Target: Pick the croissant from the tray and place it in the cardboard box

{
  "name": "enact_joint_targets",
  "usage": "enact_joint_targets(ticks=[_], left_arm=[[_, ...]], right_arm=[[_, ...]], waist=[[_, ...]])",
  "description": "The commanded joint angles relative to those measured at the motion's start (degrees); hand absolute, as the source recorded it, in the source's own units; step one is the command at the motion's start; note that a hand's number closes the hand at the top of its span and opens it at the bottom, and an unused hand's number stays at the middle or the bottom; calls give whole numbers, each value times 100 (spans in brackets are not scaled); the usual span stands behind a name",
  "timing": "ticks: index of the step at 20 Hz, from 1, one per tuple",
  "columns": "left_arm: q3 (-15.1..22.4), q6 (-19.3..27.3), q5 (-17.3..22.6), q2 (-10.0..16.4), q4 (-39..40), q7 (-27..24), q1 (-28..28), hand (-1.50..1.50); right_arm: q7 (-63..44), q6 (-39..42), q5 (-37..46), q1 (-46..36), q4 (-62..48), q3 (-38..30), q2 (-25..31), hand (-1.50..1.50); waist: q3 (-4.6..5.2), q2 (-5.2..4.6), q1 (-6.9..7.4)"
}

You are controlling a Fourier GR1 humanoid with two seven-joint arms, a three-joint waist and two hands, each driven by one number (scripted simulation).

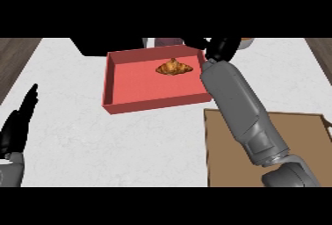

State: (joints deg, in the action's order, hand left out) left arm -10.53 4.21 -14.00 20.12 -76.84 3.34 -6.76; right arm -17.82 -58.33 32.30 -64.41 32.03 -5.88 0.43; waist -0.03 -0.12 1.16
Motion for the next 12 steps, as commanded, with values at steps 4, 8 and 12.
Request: enact_joint_targets(ticks=[4,8,12], left_arm=[[6,357,-182,-234,-212,212,259,0],[-181,139,-49,-5,-42,-16,266,0],[-242,36,12,58,-176,-88,523,0]], right_arm=[[-440,258,143,1545,1636,452,192,-150],[-535,600,326,2861,3127,971,242,-150],[-1156,1470,302,3816,4560,1192,737,-150]], waist=[[2,134,-385],[7,118,-414],[8,122,-410]])
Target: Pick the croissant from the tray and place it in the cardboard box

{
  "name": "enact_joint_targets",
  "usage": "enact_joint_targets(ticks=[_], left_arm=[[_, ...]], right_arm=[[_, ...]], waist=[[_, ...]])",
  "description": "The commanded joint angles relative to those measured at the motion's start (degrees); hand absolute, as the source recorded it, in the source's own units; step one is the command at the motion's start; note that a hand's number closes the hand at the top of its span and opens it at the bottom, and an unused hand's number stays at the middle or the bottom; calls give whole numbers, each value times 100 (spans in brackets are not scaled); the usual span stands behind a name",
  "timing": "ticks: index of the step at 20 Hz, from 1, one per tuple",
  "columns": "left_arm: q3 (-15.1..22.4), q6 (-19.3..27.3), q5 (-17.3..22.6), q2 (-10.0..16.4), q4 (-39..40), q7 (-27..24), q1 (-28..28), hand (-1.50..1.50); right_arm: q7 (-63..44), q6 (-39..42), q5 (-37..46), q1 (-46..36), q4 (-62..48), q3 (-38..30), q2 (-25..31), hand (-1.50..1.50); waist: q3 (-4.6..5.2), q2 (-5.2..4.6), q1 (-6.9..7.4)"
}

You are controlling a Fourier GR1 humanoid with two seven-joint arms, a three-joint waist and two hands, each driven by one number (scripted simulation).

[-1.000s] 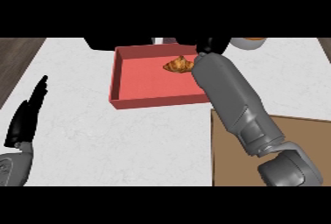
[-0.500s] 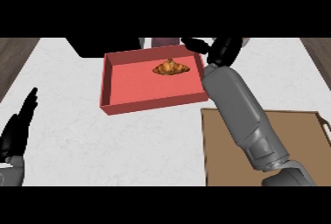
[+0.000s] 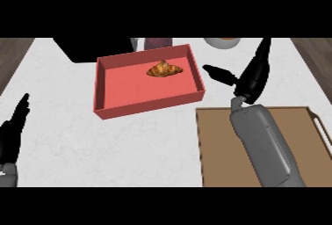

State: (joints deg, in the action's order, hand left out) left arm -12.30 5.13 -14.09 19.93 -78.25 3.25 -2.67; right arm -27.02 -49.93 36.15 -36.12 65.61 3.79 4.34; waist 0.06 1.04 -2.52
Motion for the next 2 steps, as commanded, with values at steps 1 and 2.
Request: enact_joint_targets(ticks=[1,2], left_arm=[[-125,-24,41,67,186,-161,25,0],[45,100,-74,-121,-54,102,60,0]], right_arm=[[-285,743,-2,1335,1479,397,353,-150],[-531,968,61,1491,1977,464,493,-150]], waist=[[2,-10,-53],[1,7,-64]])
